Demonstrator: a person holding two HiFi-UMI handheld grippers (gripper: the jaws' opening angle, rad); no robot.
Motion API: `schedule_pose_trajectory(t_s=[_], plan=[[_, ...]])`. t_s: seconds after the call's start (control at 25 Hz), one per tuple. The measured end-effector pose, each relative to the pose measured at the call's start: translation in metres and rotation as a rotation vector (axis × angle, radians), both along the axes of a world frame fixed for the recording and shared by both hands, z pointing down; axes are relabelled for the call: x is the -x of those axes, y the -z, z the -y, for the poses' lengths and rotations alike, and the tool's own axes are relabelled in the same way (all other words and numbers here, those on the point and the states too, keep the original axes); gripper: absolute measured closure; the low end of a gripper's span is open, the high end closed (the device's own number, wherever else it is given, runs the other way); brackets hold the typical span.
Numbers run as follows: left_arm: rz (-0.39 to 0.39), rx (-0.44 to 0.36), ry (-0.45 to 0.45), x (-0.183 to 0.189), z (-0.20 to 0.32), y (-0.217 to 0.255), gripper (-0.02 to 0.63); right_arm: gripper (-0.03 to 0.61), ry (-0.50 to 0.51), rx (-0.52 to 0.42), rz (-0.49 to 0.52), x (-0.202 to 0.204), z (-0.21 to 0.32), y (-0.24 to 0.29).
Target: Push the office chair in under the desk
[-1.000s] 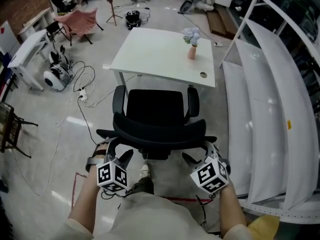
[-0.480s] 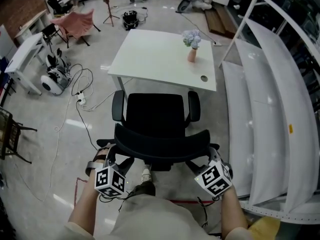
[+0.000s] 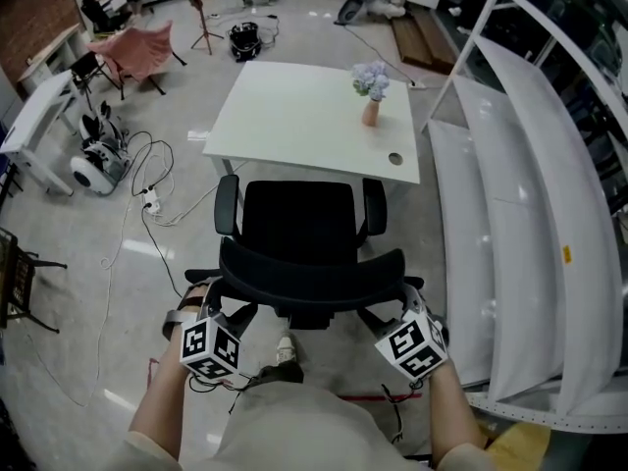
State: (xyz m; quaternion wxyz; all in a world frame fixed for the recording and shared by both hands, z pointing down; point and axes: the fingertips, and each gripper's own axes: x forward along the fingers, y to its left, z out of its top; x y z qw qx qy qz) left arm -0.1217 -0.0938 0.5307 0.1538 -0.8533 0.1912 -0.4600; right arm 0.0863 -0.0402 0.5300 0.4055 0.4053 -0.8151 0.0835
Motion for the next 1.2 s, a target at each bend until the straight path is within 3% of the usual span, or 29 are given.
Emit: schedule_pose_trajectory(t_s=[0.24,0.44,0.64,0.84,1.2], plan=[[-0.030,-0.024,-0.017,0.005,0.033,0.000,0.359,0.332,-0.009,0.023,-0.025,0.004,0.032,-0.003],[-0.041,-0.010,-0.034,-0.004,0.044,0.003,0.368,0.344,-0.005,0.084,-0.135,-0.008,0.047,-0.008],[-0.050,-0.021,-0.015,-0.001,0.044,0.003,0.368,0.354,0.060,0.133,-0.126,-0.008,0.050,-0.010],[-0.068,0.007,-0.022,-0.004,0.040,0.003,0.380,0.372,0.152,0.170,-0.055,-0.013,0.049,-0.014],[-0.062,0.001,-0.019,-0.004,0.032,0.003,0.371,0.384,0.167,0.175,-0.044,-0.010,0.033,-0.011]])
